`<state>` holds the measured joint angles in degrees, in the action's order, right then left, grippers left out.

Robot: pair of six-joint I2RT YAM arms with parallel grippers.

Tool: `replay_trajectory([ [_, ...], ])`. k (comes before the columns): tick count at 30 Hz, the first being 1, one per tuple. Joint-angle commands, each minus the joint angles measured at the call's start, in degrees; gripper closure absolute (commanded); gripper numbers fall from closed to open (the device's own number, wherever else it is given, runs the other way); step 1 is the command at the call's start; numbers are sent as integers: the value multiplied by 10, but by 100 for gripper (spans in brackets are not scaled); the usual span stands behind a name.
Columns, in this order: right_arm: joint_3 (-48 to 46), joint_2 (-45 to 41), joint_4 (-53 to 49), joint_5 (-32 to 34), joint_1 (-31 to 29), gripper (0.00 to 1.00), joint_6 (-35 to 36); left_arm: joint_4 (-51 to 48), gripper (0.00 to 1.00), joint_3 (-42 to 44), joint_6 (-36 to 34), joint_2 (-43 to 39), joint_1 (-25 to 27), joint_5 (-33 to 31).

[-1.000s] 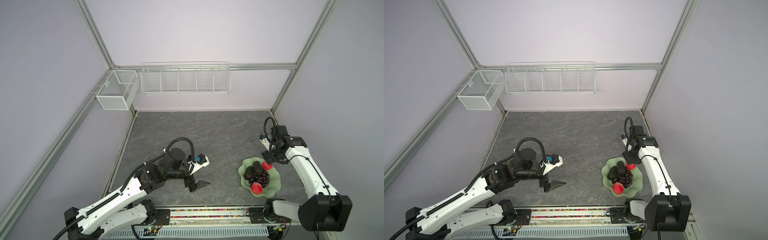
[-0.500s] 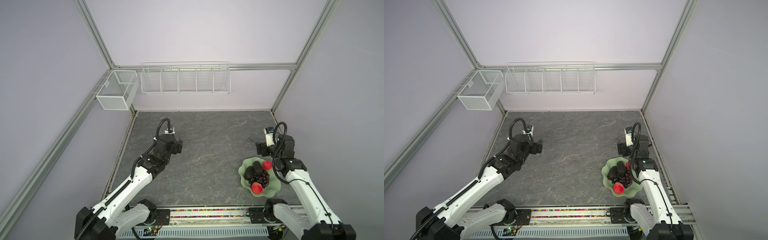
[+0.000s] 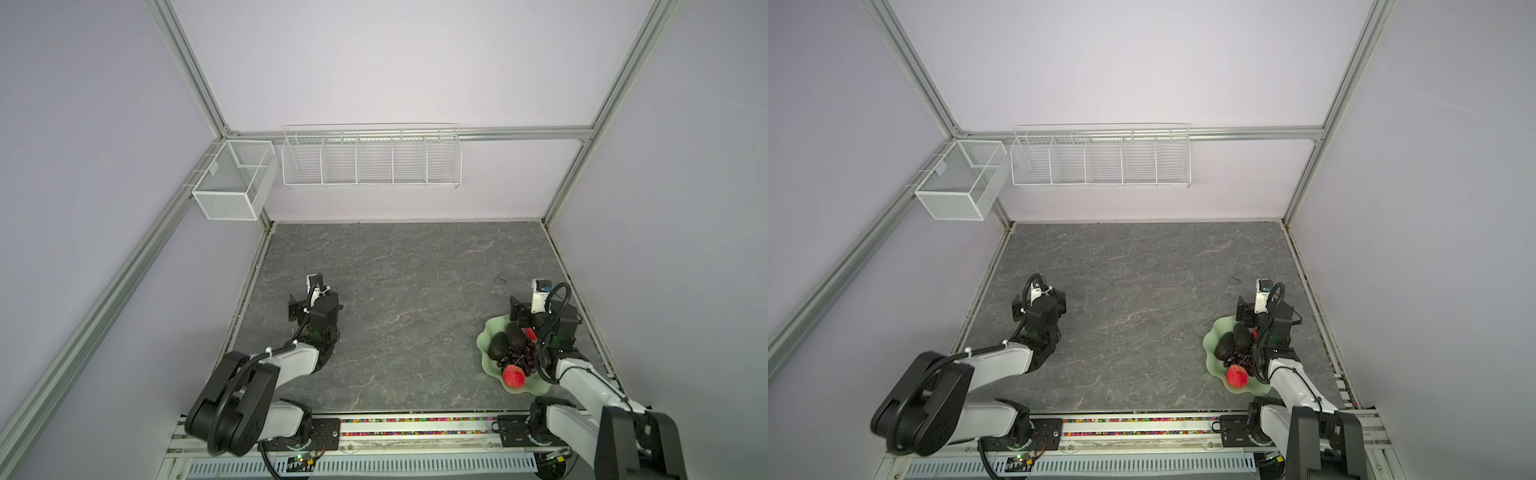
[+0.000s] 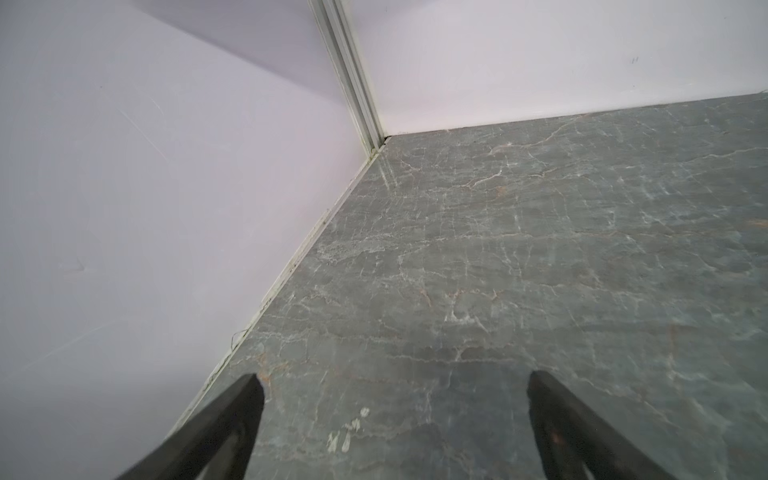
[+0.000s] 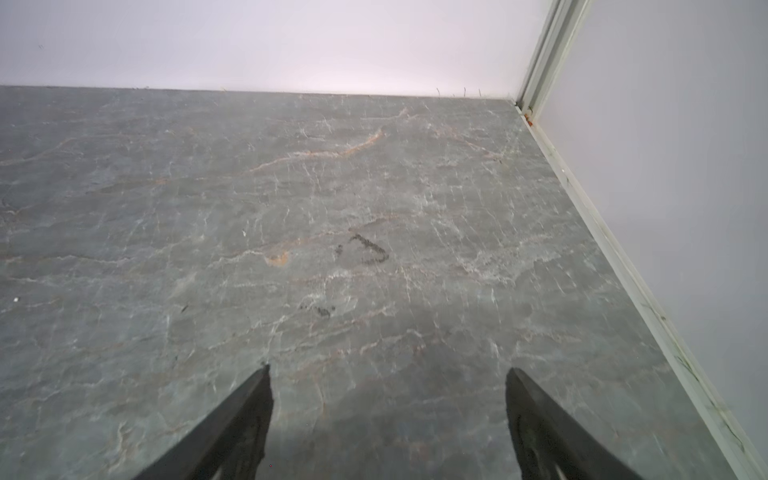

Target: Place and organize the fake fruits in the fruit bowl

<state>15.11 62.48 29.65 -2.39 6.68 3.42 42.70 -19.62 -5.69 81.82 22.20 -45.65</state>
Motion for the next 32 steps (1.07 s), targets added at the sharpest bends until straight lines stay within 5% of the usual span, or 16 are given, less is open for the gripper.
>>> replay_trajectory([
  [1,10,57,110,-35,10,11,-6,240,1,-7,-86,95,-9,0],
  [3,5,92,152,-45,13,11,-13,260,1,-21,-79,115,-10,-56],
  [6,22,102,134,-81,15,12,-13,197,1,-15,-33,81,-36,-9],
  [10,-11,131,245,-117,6,12,-38,352,1,71,-45,95,-40,67],
  [16,-9,278,400,-70,-26,12,-15,351,1,77,-26,89,-68,136],
  [20,57,250,219,-7,-38,12,-19,279,1,38,26,100,-118,168],
  [23,65,253,209,24,-57,12,-7,158,1,8,48,65,-121,171],
  [32,67,254,208,22,-55,12,-9,225,1,22,33,89,-122,175],
])
